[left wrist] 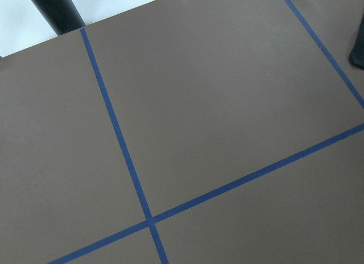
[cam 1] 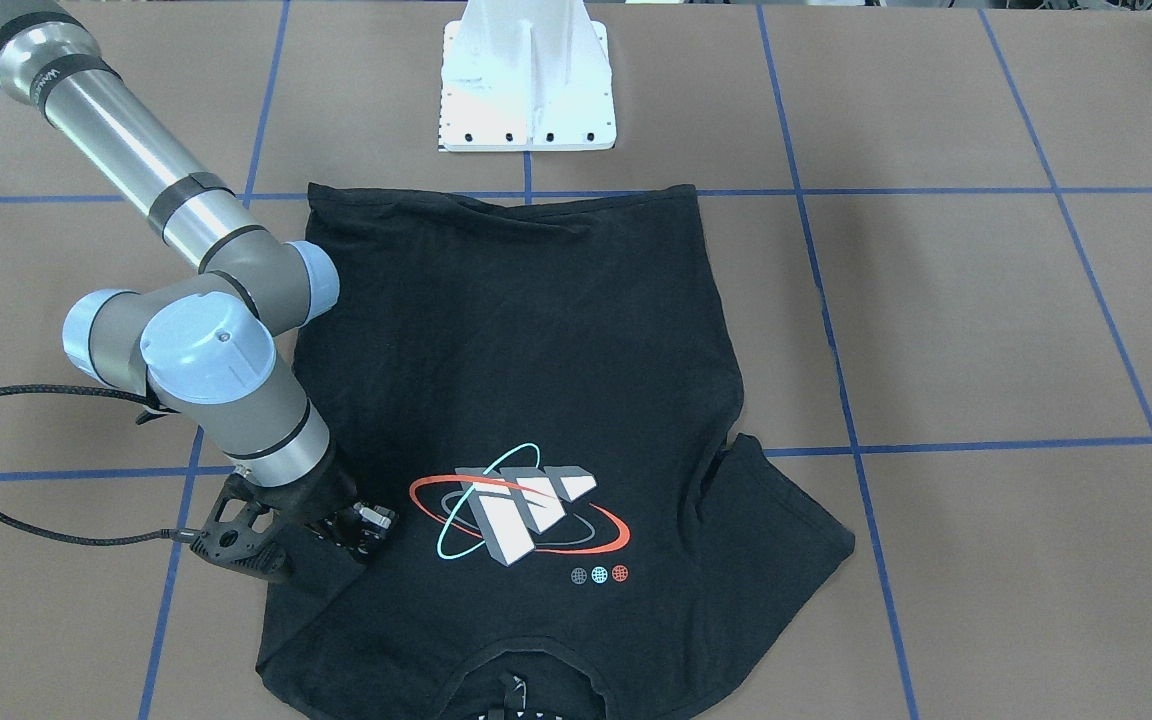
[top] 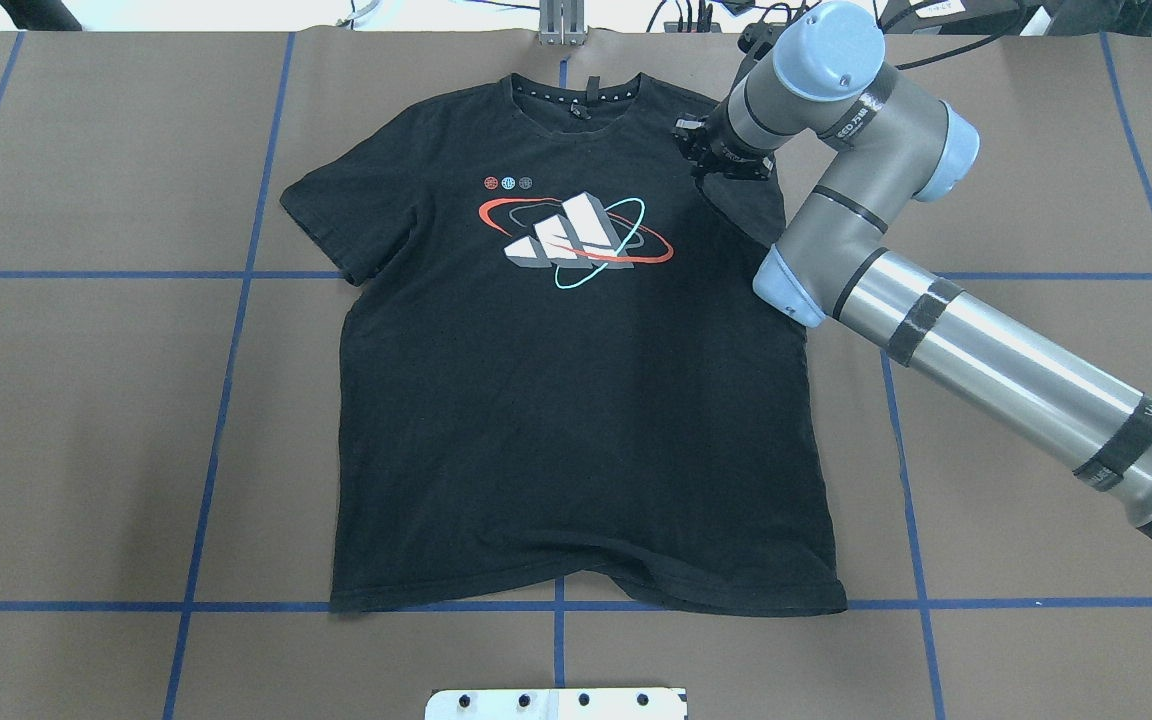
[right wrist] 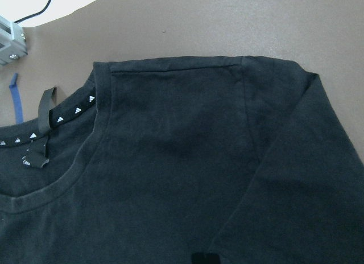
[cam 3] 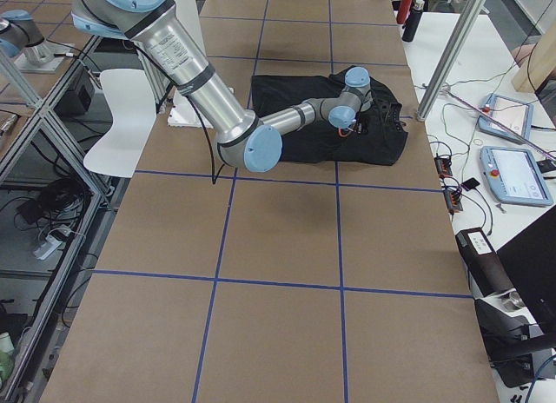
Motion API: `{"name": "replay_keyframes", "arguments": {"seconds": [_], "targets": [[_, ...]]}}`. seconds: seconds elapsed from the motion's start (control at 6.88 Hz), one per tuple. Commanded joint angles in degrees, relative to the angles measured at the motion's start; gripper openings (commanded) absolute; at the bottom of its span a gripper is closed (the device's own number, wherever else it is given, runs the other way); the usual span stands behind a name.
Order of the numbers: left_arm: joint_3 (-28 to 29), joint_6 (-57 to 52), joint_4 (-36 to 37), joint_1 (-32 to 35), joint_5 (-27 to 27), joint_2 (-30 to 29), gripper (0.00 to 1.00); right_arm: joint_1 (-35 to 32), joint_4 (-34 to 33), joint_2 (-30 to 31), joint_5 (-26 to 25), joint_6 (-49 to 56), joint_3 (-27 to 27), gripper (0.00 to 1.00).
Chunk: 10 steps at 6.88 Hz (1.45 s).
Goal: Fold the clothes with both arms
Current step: 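Pull the right gripper back to the sleeve while the left arm reaches in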
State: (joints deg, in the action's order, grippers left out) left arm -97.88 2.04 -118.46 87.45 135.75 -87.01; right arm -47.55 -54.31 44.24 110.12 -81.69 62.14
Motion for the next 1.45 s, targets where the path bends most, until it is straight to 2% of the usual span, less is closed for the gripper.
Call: {"name": "replay_keyframes", "arguments": {"seconds": [0.0,0.15,0.29,0.44,0.58,0.87,1.02,1.16,1.31], "targets": [[0.0,1.4,-0.7,-0.2,3.0,0.0,1.0,1.8,0.0,-1.0,-2.9,0.0,-1.3,0.1],[0.1,6.7,-4.2,-3.1,3.1,-0.6,1.0,3.5,0.0,-1.1,-6.7,-0.6,-1.3,0.99],[0.2,20.1,-9.5,-7.3,2.7,-3.0,1.0,4.1,0.2,-1.0,-7.0,-4.2,-0.5,1.0],[0.8,31.4,-12.1,-12.3,2.2,-6.6,1.0,4.1,0.1,-0.2,-6.9,-5.4,2.9,1.0],[1.5,39.0,-12.1,-17.0,0.9,-10.9,1.0,4.1,0.1,3.3,-6.7,-5.6,7.6,1.0],[3.8,52.4,-12.1,-21.8,-2.6,-18.3,1.0,5.4,-0.3,11.6,-4.6,-6.0,19.5,1.0],[4.4,54.1,-12.1,-25.5,-5.8,-18.5,0.99,6.2,-0.3,15.9,-4.4,-6.0,25.1,1.0],[8.9,54.3,-12.9,-28.5,-8.0,-20.0,0.99,6.2,-0.3,17.1,-3.3,-5.9,27.0,1.0],[14.9,54.6,-12.9,-29.1,-8.0,-24.2,0.99,6.2,-0.1,17.0,-2.2,-5.9,27.8,1.0]]}}
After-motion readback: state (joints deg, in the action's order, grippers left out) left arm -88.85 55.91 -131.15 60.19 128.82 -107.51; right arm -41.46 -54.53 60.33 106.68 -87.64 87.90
